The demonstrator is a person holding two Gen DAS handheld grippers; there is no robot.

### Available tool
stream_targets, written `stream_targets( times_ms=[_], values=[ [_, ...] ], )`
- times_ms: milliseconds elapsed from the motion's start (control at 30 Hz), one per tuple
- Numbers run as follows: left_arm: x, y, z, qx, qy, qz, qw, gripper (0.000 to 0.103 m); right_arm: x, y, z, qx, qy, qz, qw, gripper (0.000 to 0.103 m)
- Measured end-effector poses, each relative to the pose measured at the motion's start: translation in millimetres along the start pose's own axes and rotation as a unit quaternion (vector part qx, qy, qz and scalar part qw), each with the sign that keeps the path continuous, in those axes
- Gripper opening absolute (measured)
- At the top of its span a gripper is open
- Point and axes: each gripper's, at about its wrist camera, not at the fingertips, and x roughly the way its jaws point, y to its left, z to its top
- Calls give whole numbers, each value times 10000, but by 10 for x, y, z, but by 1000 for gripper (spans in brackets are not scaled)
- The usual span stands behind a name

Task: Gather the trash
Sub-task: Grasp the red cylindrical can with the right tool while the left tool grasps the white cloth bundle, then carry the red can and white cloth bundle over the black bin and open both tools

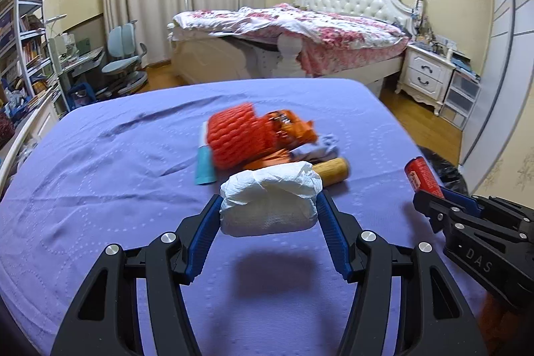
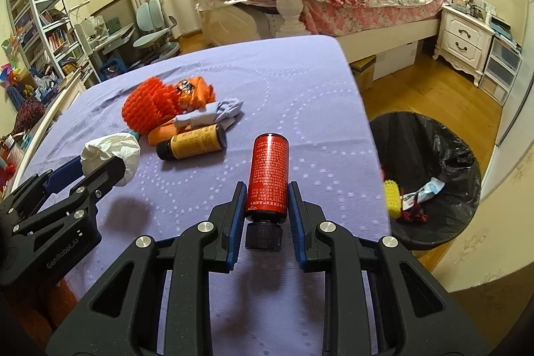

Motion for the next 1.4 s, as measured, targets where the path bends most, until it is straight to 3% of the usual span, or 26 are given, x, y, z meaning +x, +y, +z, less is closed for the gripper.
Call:
stream_targets(
  times_ms=[567, 900, 1267, 1400],
  values=[
    [429, -1139, 368, 605, -61, -769, 9952, 59, -216, -1072, 214, 608, -486, -925, 9927, 24],
    [763, -1666, 496, 948, 61, -928, 9911, 59, -103, -1670, 270, 959, -444, -1147, 9878, 25],
    [1002, -1967, 543, 1198, 214, -884, 9886, 60, 50, -1925, 294, 1063, -387, -1237, 9859, 25],
    [992, -1978, 534, 1216, 211, -818, 9890, 69, 74, -1976, 297, 1124, -374, -1286, 9846, 25]
  ],
)
